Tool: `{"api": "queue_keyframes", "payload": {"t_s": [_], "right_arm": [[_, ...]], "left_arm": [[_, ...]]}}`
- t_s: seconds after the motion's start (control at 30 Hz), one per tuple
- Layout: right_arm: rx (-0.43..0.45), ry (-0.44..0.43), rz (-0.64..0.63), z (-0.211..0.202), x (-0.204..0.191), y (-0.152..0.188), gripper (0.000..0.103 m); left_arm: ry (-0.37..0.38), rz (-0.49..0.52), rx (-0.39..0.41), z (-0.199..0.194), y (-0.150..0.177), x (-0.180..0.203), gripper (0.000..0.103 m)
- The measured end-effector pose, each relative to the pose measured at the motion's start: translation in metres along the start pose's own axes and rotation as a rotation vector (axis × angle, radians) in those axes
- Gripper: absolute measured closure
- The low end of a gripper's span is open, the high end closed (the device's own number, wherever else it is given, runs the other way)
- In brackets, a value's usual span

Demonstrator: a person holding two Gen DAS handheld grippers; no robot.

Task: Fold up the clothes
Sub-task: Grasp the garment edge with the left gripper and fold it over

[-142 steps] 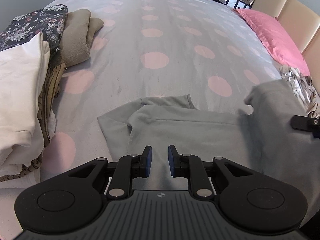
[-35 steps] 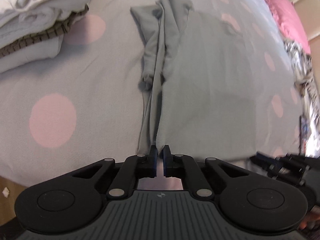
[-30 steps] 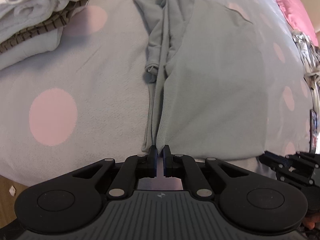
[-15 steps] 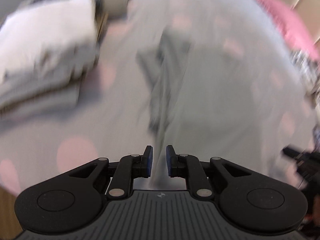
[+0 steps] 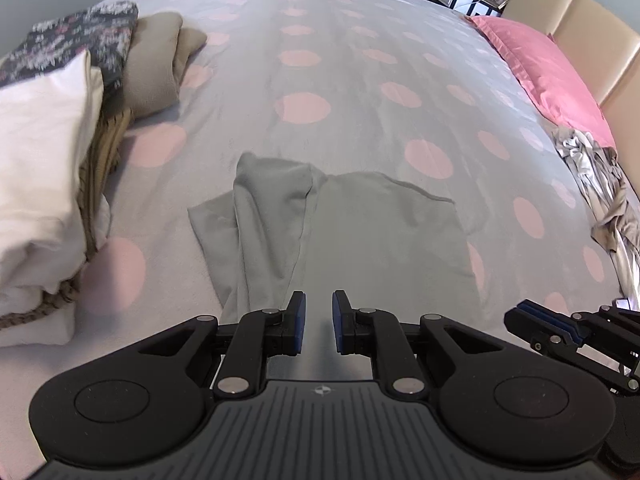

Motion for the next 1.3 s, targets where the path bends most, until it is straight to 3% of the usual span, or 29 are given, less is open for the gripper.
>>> {"api": "queue_keyframes", "payload": {"t_s": [0.27,0.4,0.57,0.67,0.8,0.97,1.1,1.17,1.3], "right_arm": [[-0.126,-0.037,0.048,0.042,0.010,0.012,0.095],[-0.134,-0.007,0.070,0.041,0.020,0.013,0.096],[-0.150,0.060,0.122,0.043,0.040,0.015,0.092],[-0.125,0.063,0.151,0.039,0.047,0.012,0.092],[-0.080,0.035,0.150,0.039,0.043,-0.003,0.092],[0.004,-0.046,0.139,0.043,0.032,-0.027,0.092],[-0.001,-0.115,0.142,0.060,0.027,-0.034,0.092],[-0.036,-0.113,0.155,0.073,0.028,-0.030,0.092],[-0.069,-0.104,0.183,0.091,0.032,-0.025,0.098]], "left_arm": [[-0.040,-0.013,-0.064,0.026,0.010,-0.023,0.095],[-0.055,-0.048,-0.072,0.023,0.010,-0.028,0.100],[-0.099,-0.063,-0.053,0.012,0.009,-0.035,0.103],[-0.196,-0.058,0.008,-0.003,0.001,-0.036,0.102],[-0.080,-0.056,0.083,-0.018,-0.021,-0.025,0.102],[0.007,-0.004,0.112,0.003,-0.044,-0.005,0.102],[-0.008,-0.022,0.098,0.028,-0.045,-0.013,0.102],[-0.042,-0.059,0.081,0.037,-0.042,-0.027,0.102],[-0.016,-0.120,0.050,0.047,-0.037,-0.048,0.103]]}}
Point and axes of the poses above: each gripper's, at about its wrist camera, not at the fingertips, and z roughly the way its jaws point, x to its right, y to its underside, the point moved 4 cm from there along z, roughly the way its jaws point, and after that the axes turned 1 degree about y, right-handed, at the moved point
